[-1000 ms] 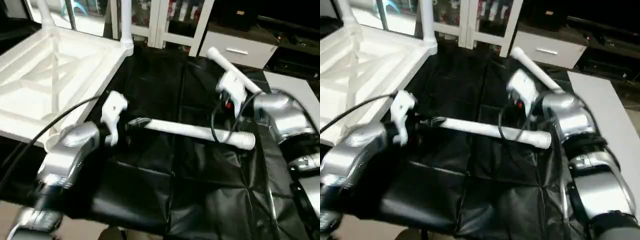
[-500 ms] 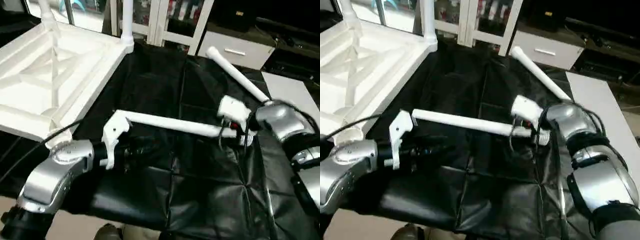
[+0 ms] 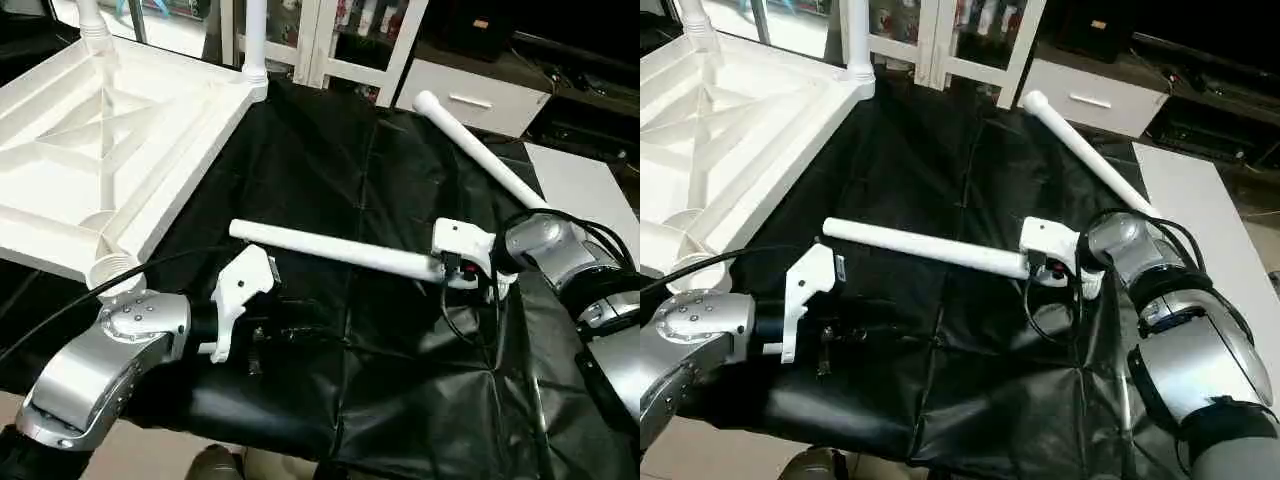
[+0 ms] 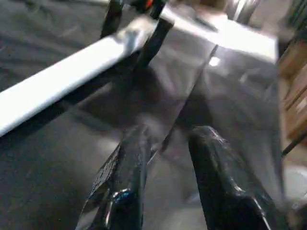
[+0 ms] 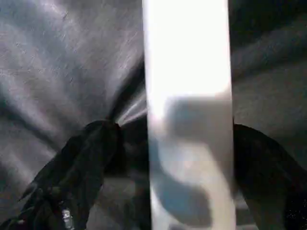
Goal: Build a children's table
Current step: Pick table leg
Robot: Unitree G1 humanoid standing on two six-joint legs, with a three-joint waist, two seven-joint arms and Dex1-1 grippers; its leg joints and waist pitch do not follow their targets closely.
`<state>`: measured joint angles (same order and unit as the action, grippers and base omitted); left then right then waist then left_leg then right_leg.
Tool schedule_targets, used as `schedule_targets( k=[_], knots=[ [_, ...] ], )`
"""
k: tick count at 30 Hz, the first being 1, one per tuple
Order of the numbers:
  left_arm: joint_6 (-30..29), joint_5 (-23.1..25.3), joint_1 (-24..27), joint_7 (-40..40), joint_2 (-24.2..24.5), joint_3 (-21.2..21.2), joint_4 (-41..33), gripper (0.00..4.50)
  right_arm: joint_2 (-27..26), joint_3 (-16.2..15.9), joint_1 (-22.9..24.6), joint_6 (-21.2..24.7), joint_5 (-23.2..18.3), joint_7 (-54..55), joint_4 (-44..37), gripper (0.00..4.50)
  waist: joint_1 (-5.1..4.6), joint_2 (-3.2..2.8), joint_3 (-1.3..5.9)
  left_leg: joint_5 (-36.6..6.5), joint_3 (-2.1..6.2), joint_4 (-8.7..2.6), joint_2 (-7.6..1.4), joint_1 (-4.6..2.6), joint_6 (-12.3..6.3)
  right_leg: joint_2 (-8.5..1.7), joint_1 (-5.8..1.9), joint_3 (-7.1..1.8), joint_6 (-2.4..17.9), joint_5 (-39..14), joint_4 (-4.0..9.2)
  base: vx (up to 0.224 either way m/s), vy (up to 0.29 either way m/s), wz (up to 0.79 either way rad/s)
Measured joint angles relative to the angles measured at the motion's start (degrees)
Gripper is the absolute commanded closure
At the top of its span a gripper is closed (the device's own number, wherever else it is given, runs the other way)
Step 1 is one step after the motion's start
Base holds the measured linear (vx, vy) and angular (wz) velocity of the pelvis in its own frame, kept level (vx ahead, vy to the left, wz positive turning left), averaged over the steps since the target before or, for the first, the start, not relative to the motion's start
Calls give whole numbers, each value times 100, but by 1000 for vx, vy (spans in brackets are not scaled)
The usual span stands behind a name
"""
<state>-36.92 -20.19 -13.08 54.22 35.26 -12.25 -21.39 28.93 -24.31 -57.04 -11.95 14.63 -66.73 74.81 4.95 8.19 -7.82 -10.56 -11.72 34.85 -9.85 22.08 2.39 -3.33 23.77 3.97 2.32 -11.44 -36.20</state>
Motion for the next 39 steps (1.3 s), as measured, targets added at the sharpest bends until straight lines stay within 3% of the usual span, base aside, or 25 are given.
schedule_targets(
  k=[9, 17, 20, 27, 31, 33, 36, 39],
  knots=[
    [86, 189, -96, -139, 142, -11, -22, 287, 73, 74, -148, -146, 75, -131, 55, 165, 1, -1, 4, 10, -1, 8, -2, -3, -13, 0, 0, 0, 1, 0, -17, 0, 0, 0],
    [177, 301, -101, -259, -115, -197, -29, 287, 161, 207, -9, -259, 63, -405, 55, 233, 19, -14, 20, 1, 5, 81, -16, -8, 3, 0, -5, 1, 1, 0, -83, 0, 0, 0],
    [177, 294, -95, -262, -160, -271, -33, 287, 168, 249, 118, -339, 40, -413, 50, 259, 6, -39, 40, 1, 7, 101, -19, -37, 4, 0, -39, 2, 11, 7, -88, 0, 0, 0],
    [193, 314, -86, -343, -255, -417, -116, 287, 166, 368, 293, -347, 39, -331, 50, 267, 6, -142, 115, 0, 14, 114, -17, -94, 5, 0, -101, 0, 11, 7, -83, 0, 0, 0],
    [365, 448, -65, -645, -546, -476, -108, 287, 148, 677, 480, -319, -217, -311, 16, 267, 10, -212, 159, 0, 17, 116, -17, -94, 5, 0, -108, 2, 12, 8, -84, 0, 0, 0],
    [429, 482, -66, -796, -668, -418, -67, 287, 144, 834, 565, -302, -388, -360, 12, 267, 9, -217, 161, 1, 18, 116, -17, -93, 5, 0, -104, 2, 10, 9, -89, 0, 0, 0],
    [417, 469, -66, -1180, -946, -178, 99, 251, 137, 1340, 631, -93, -893, -630, -46, 267, 7, -217, 161, 1, 19, 116, -17, -86, 4, 0, -95, 5, 13, 18, -91, 0, 0, 0],
    [173, 181, -61, -1676, -1495, 336, 109, 246, 148, 2049, 845, 333, -1688, -983, -466, 267, 6, -212, 165, 1, 18, 118, -18, -83, 4, 0, -96, 6, 13, 20, -88, 0, 0, 0]
  ],
)
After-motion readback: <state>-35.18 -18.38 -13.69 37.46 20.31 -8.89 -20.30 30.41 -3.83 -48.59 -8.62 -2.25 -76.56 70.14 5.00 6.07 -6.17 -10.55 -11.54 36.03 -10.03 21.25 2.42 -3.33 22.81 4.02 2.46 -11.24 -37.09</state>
